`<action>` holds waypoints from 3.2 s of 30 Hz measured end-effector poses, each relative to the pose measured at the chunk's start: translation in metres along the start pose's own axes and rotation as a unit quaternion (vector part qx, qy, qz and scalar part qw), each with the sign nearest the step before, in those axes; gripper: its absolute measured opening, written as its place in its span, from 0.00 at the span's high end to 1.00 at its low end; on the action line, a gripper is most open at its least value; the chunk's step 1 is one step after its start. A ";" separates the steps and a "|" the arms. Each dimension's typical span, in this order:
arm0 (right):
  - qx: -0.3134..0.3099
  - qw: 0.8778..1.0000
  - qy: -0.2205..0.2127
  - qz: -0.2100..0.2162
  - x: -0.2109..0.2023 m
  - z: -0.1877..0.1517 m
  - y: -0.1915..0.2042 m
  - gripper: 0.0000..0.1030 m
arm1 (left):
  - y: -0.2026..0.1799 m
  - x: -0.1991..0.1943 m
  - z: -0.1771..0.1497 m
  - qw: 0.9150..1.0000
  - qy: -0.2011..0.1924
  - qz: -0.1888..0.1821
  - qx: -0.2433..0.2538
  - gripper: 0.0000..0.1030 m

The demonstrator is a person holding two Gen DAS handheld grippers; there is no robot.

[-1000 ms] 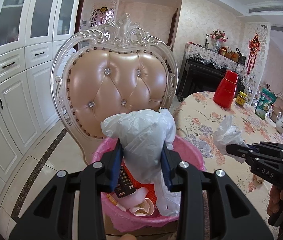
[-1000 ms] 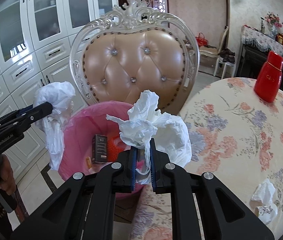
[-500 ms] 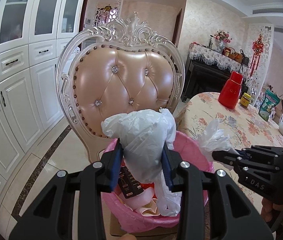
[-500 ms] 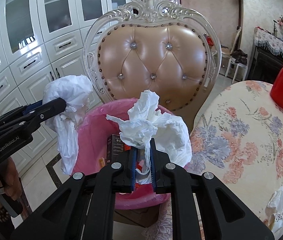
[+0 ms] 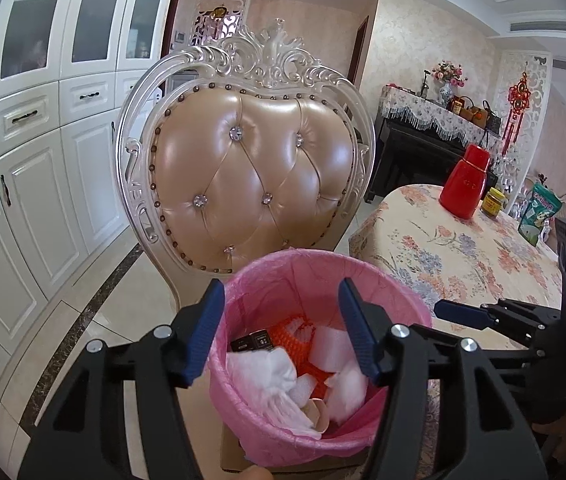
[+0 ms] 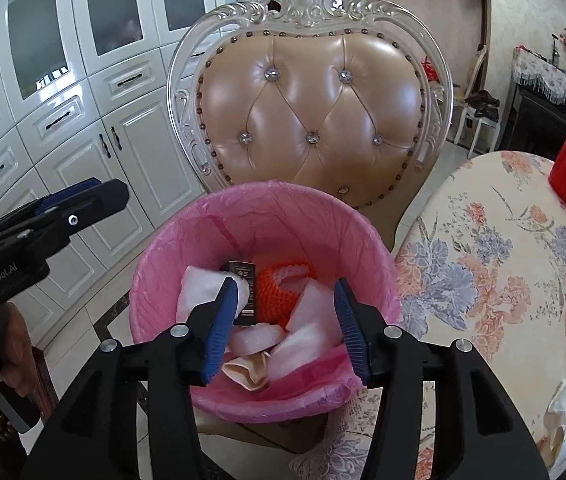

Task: Collect trash
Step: 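Hold the plastic bag over the pink bin with the left tool while the right tool carries tissue there, then open the left tool over the bin while the right tool releases the tissue into it, then move both open tools back to the table toward the paper wrapper and tissue, then grasp the white printed paper wrapper with the right tool while the left tool grasps a white tissue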

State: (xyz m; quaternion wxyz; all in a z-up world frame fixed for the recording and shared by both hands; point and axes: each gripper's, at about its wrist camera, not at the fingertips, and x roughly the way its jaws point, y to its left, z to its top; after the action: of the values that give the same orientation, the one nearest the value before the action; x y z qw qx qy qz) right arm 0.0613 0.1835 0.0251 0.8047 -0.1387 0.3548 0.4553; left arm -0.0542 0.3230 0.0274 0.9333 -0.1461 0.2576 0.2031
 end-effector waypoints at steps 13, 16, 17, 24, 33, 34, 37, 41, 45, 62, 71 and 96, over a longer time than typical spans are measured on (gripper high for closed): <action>0.026 0.995 -0.031 -0.087 -0.046 -0.029 -0.047 0.38 | -0.030 0.004 -0.001 0.999 0.003 -0.025 0.021 0.39; 0.037 0.992 -0.038 -0.111 -0.059 -0.040 -0.066 0.35 | -0.043 0.006 -0.002 0.999 0.006 -0.034 0.028 0.37; 0.043 0.991 -0.040 -0.124 -0.065 -0.045 -0.074 0.34 | -0.047 0.007 -0.002 0.999 0.007 -0.036 0.030 0.37; 0.067 0.978 -0.050 -0.191 -0.097 -0.077 -0.121 0.18 | -0.083 0.013 -0.008 0.997 0.014 -0.058 0.050 0.36; 0.095 0.970 -0.035 -0.219 -0.121 -0.128 -0.179 0.18 | -0.136 0.018 -0.013 0.993 0.021 -0.083 0.079 0.36; 0.098 0.970 -0.034 -0.219 -0.122 -0.132 -0.183 0.18 | -0.143 0.018 -0.015 0.992 0.022 -0.086 0.084 0.36; 0.103 0.970 -0.027 -0.219 -0.123 -0.144 -0.196 0.18 | -0.160 0.020 -0.018 0.991 0.024 -0.094 0.094 0.35; 0.108 0.970 -0.011 -0.217 -0.116 -0.157 -0.213 0.18 | -0.180 0.024 -0.023 0.989 0.029 -0.103 0.104 0.35; 0.104 0.972 0.010 -0.211 -0.107 -0.167 -0.221 0.18 | -0.200 0.032 -0.030 0.986 0.040 -0.113 0.115 0.34; 0.129 0.978 0.020 -0.162 -0.093 -0.172 -0.246 0.41 | -0.263 0.081 -0.050 0.972 0.091 -0.162 0.144 0.32; 0.134 0.974 -0.005 -0.180 -0.116 -0.170 -0.250 0.43 | -0.290 0.109 -0.058 0.963 0.111 -0.194 0.151 0.32; 0.221 0.946 -0.041 -0.234 -0.156 -0.182 -0.298 0.43 | -0.397 0.186 -0.085 0.911 0.197 -0.303 0.198 0.45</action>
State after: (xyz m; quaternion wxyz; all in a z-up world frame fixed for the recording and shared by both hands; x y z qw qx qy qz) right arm 0.1766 -0.1776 -0.0251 0.9131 -0.0172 0.3705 0.1694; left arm 0.2370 0.0001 -0.0764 0.8900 -0.0664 0.4146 -0.1780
